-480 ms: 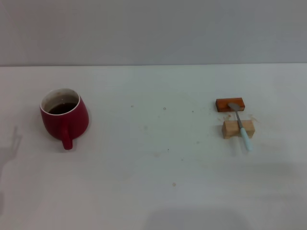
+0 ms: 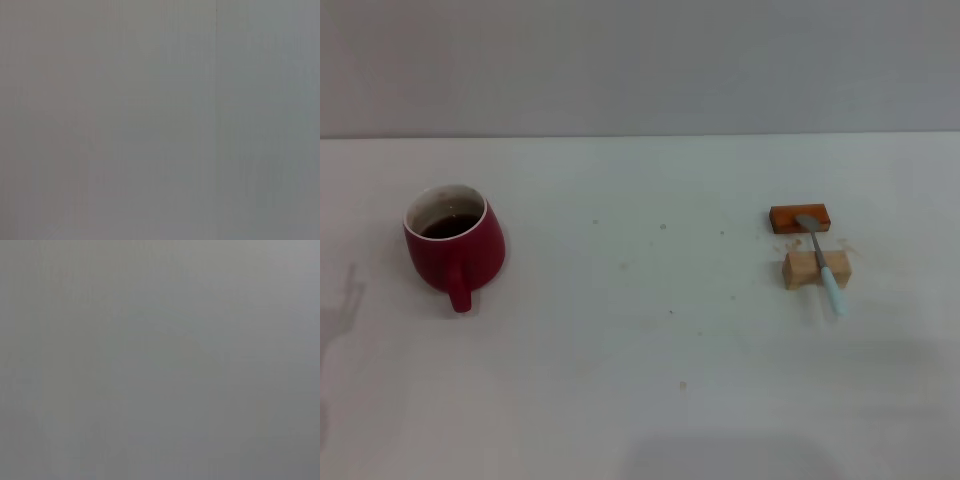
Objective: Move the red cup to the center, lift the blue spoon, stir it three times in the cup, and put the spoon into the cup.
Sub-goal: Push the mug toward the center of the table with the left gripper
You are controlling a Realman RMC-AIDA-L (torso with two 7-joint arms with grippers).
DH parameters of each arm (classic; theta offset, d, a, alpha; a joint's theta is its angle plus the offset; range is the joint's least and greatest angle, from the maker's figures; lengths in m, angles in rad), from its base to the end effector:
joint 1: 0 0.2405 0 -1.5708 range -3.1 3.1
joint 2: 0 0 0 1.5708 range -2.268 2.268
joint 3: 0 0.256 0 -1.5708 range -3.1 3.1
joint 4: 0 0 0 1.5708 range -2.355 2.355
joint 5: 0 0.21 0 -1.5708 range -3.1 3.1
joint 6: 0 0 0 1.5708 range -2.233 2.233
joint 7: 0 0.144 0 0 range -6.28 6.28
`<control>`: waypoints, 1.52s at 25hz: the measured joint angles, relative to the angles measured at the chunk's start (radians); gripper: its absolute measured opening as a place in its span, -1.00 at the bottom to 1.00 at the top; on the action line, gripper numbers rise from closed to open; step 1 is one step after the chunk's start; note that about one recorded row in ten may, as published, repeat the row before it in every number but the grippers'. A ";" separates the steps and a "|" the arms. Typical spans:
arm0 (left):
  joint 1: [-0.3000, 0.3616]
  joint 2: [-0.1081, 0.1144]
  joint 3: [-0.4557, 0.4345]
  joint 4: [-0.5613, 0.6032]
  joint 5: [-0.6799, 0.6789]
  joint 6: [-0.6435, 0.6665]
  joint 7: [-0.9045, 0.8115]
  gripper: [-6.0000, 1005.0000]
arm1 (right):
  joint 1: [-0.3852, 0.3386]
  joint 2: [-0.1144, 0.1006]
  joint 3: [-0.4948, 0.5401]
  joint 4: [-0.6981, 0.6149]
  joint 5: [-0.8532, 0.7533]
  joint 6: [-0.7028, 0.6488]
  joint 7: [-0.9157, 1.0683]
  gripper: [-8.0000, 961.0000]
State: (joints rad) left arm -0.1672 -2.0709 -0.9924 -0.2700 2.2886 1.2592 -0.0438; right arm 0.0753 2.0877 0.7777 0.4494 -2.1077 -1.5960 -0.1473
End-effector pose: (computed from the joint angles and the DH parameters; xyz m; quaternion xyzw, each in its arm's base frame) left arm -0.3826 0.2532 0.0135 -0.6005 -0.2668 -0.2657 0.7054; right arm 0.3285 0.2229 0.0168 -0.5410 0.1552 0.3472 0.7501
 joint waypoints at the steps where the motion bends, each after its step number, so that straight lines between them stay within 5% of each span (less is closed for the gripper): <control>1: 0.001 0.000 0.000 0.003 0.000 0.000 0.003 0.59 | 0.001 0.000 0.000 0.002 0.000 0.000 0.000 0.54; 19: -0.023 0.001 -0.016 0.034 0.000 -0.011 0.074 0.51 | 0.003 0.000 -0.011 0.006 0.000 0.000 0.000 0.54; 29: -0.090 0.002 -0.005 0.065 0.009 -0.068 0.210 0.10 | 0.001 0.000 -0.012 0.006 0.000 -0.001 0.000 0.54; 31: -0.099 0.001 -0.004 0.065 0.009 -0.081 0.242 -0.39 | -0.001 0.000 -0.012 0.006 0.000 -0.001 0.000 0.54; 38: -0.121 0.002 -0.004 0.066 0.009 -0.121 0.325 -0.89 | -0.005 -0.001 -0.012 0.006 0.000 -0.002 0.000 0.54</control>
State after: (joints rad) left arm -0.2882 -2.0685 -0.9966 -0.2041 2.2978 1.1387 0.2810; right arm 0.0705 2.0866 0.7654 0.4555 -2.1077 -1.5977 -0.1473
